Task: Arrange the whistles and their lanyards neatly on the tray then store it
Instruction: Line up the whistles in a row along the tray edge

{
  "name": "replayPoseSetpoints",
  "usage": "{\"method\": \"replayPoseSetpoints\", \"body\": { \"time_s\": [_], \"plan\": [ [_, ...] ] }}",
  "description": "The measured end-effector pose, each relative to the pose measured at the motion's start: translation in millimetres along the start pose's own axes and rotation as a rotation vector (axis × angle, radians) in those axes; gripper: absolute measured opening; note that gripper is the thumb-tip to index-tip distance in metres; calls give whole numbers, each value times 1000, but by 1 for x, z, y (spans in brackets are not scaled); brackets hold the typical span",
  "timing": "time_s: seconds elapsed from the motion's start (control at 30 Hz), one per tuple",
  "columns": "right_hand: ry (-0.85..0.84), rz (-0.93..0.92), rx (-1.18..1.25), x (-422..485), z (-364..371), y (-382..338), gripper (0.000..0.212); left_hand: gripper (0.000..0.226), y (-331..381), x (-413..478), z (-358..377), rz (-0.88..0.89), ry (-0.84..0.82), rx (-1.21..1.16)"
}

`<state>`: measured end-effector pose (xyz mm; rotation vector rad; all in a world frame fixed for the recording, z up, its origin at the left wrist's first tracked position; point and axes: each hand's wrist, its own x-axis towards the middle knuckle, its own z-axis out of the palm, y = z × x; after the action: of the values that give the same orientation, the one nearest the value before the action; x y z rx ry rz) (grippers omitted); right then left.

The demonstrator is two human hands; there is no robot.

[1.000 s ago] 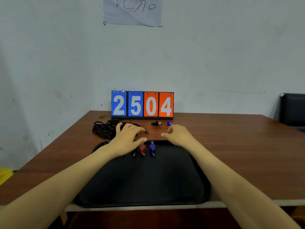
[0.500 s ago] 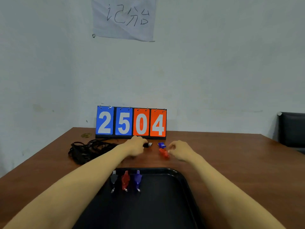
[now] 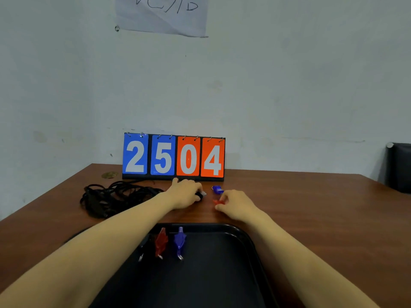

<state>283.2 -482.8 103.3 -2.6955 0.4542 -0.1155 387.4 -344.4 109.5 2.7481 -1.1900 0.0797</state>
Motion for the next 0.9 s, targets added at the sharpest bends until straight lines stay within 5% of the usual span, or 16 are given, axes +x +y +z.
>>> {"method": "replayPoseSetpoints", "body": {
  "time_s": [0.13, 0.27, 0.53, 0.73, 0.9],
  "plan": [
    [8, -22, 63, -14, 0, 0, 42, 33, 11, -19, -1, 11, -22, -81],
    [61, 13, -22, -22, 2, 0, 31, 35, 17, -29, 0, 19, -12, -82],
    [36, 88, -65, -28, -2, 4, 52, 45, 4, -28, 13, -263, 20, -222],
    [-41, 67, 15, -28, -5, 9, 44, 65, 4, -34, 7, -149, -8, -283],
    [-46, 86, 57, -25, -3, 8, 46, 56, 8, -30, 7, -174, -36, -286]
  ]
}}
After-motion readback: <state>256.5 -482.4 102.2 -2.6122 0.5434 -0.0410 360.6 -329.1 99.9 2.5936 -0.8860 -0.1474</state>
